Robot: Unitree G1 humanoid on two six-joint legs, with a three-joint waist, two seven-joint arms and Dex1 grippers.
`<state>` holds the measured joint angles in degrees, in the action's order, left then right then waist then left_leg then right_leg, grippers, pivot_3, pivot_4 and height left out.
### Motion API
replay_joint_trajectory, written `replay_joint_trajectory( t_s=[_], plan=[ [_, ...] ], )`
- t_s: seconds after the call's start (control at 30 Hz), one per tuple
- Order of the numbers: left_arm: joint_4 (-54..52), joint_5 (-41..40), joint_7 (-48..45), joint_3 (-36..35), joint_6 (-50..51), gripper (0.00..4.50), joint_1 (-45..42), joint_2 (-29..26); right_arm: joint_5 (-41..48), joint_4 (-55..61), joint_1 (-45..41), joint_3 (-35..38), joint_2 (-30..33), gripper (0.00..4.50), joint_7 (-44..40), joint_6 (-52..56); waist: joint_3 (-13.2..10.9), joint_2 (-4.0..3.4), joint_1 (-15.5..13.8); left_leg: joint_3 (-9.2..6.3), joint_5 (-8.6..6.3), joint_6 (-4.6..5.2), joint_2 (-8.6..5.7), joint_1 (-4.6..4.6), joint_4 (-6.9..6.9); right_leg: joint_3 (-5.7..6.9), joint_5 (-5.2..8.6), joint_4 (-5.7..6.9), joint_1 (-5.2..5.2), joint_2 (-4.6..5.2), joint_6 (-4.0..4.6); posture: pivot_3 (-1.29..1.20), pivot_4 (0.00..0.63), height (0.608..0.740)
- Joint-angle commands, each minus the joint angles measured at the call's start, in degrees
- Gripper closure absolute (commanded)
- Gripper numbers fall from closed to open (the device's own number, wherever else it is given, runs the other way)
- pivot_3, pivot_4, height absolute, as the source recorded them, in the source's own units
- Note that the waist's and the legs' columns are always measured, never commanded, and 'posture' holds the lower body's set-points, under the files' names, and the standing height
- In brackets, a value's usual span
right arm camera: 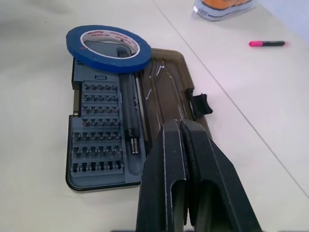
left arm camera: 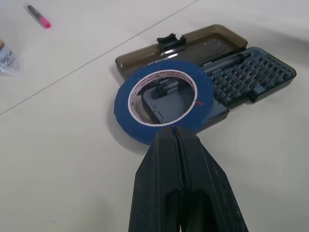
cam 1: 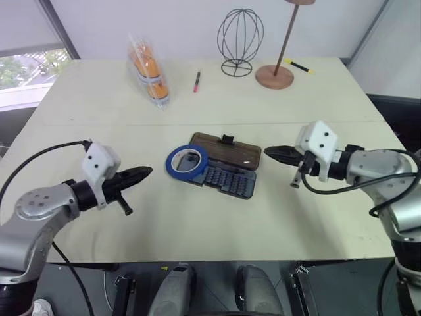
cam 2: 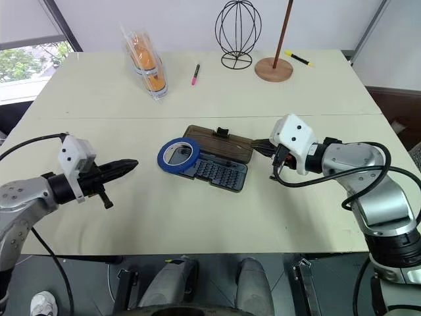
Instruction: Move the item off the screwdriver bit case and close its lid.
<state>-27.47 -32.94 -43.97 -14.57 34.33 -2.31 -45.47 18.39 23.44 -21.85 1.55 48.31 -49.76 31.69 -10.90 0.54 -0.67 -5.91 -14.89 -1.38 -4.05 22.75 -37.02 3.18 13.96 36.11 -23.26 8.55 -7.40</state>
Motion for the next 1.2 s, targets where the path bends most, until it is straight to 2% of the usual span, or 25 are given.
replay_joint_trajectory(
  t_s=[0.03, 0.33, 0.53, 0.77, 0.87, 1.13, 1.2],
  plan=[
    [0.45, 0.69, -1.62, 1.19, -1.93, 4.5, -2.01, -0.4, -0.2, 1.79, -1.75, -0.02, -0.45, 4.45, 0.72, -0.81, 0.0, 0.0, -0.01, 0.0, 0.0, 0.0, 0.0, 0.0, 0.0, 0.0, 0.0, 0.0, 0.0, 0.0, 0.0, 0.0, 0.15, 0.74],
    [8.41, 4.43, -10.8, 8.34, -5.72, 4.5, -9.89, -3.38, -1.31, 2.04, -2.23, -1.86, -1.65, 4.45, 2.16, -1.51, 0.0, 0.01, -0.01, 0.01, 0.0, 0.0, -0.02, 0.03, 0.0, 0.01, 0.0, 0.0, -0.02, -0.01, 0.0, 0.0, 0.15, 0.74],
    [16.73, 7.46, -17.15, 13.42, -9.15, 4.5, -18.51, -3.31, -2.28, 3.45, -0.98, -2.48, -3.2, 4.45, 4.35, -1.69, -0.01, 0.01, 0.02, 0.01, 0.0, 0.0, -0.02, 0.04, -0.01, 0.02, -0.01, 0.03, -0.05, -0.03, 0.0, 0.0, 0.15, 0.74],
    [20.84, 9.56, -21.48, 16.19, -10.56, 4.5, -22.38, -3.3, -2.88, 4.4, -0.3, -2.9, -4.61, 4.45, 6.05, -1.41, -0.01, 0.01, 0.31, 0.01, 0.0, 0.01, -0.03, 0.08, -0.01, 0.02, -0.01, 0.03, -0.1, -0.02, -0.01, 0.0, 0.15, 0.74],
    [21.94, 10.16, -22.56, 16.89, -10.34, 3.69, -23.77, -3.04, -3.09, 4.45, -0.39, -3.32, -5.13, 4.5, 6.55, -1.44, -0.01, 0.01, 0.26, 0.01, 0.0, 0.01, -0.03, 0.08, -0.02, 0.02, -0.01, 0.03, -0.09, -0.02, -0.01, 0.0, 0.15, 0.74],
    [23.34, 14.16, -25.8, 21.02, -14.03, 0.03, -25.34, -2.62, -3.48, 3.5, -1.16, -4.09, -5.64, 4.5, 6.45, -2.22, -0.01, 0.01, 0.35, 0.01, 0.0, 0.02, -0.04, 0.09, -0.02, 0.02, -0.01, 0.04, -0.09, -0.02, -0.02, 0.0, 0.15, 0.74],
    [23.55, 14.67, -26.17, 21.65, -14.86, 0.03, -25.6, -2.06, -3.75, 3.25, -1.36, -4.21, -5.8, 4.5, 6.37, -2.49, -0.01, 0.01, 0.36, 0.01, 0.0, 0.02, -0.04, 0.09, -0.02, 0.02, -0.01, 0.04, -0.09, -0.02, -0.02, 0.0, 0.15, 0.74]
  ],
)
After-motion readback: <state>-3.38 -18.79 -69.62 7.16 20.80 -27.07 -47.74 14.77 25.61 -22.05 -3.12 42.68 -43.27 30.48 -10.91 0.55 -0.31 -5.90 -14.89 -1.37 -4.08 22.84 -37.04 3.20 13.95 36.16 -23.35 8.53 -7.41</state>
